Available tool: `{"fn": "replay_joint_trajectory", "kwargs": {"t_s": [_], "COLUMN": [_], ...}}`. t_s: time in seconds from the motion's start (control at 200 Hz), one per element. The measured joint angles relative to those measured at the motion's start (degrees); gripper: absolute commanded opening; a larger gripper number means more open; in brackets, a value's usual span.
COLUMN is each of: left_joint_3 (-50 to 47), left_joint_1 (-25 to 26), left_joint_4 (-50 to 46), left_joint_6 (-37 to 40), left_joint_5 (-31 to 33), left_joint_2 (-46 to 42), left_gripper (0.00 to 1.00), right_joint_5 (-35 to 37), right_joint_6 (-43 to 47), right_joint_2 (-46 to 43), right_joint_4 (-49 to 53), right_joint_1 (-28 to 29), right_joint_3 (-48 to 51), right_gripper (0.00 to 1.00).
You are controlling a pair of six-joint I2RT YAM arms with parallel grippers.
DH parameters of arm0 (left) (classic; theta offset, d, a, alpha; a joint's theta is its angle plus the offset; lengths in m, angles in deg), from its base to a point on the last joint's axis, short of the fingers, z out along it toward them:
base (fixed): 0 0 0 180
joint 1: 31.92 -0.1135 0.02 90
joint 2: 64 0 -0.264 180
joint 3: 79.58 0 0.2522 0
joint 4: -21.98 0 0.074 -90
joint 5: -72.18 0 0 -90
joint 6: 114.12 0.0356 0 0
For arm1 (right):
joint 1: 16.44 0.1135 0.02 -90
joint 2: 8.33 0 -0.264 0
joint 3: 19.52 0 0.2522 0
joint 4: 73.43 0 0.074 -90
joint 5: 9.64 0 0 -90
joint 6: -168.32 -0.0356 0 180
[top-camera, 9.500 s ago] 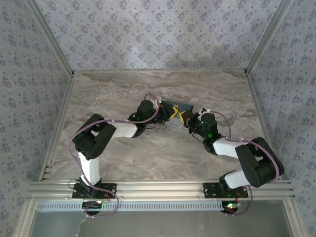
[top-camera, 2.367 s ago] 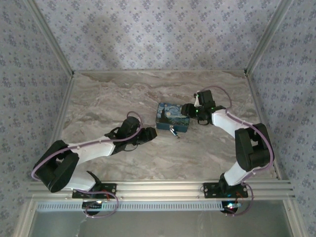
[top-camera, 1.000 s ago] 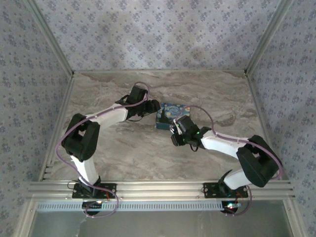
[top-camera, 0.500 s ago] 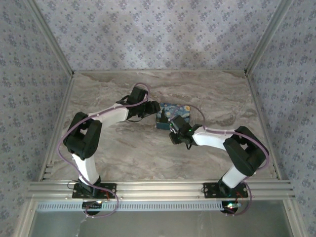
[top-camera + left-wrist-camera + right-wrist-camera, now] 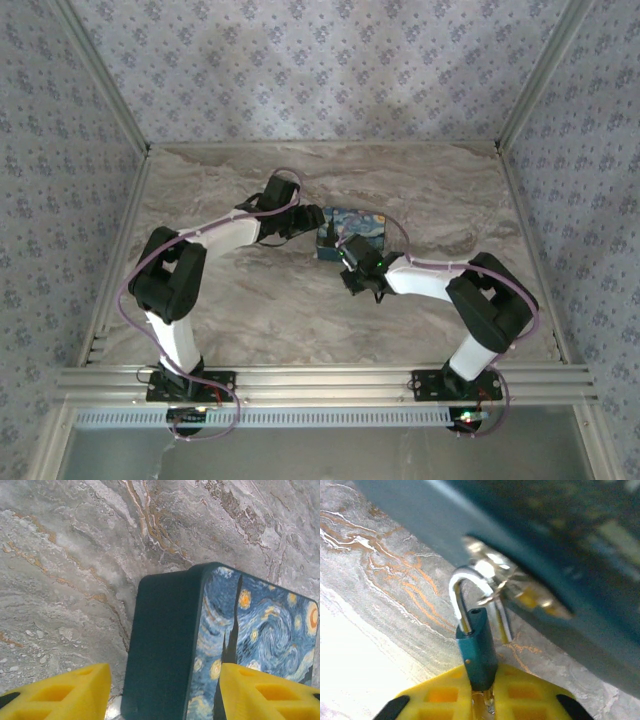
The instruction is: Unlock a padlock with a key
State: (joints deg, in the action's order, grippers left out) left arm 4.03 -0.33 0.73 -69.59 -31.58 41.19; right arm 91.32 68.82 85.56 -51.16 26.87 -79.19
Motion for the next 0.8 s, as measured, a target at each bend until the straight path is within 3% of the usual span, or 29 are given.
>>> {"fn": "replay_joint_trajectory", "kwargs": {"t_s": [0.18, 0.804], "left_joint_3": [0.00, 0.00], "left_joint_1": [-0.11, -0.52], "left_joint_4": [0.02, 0.92], "left_joint_6": [0.00, 0.00], "left_joint_5": [0.00, -0.92], "left_joint_2": [0.00, 1.46], "left_gripper": [0.59, 0.59], "right_joint_5": [0.57, -0.81], "right_joint_6": [1.42, 12.07], "right_joint_2": [0.02, -3.45], "right_joint_4": [-0.26, -0.61], "right_joint_1": [-0.04, 2.45], "right_joint_3": [-0.04, 1.79], "right_gripper": [0.00, 0.00]}}
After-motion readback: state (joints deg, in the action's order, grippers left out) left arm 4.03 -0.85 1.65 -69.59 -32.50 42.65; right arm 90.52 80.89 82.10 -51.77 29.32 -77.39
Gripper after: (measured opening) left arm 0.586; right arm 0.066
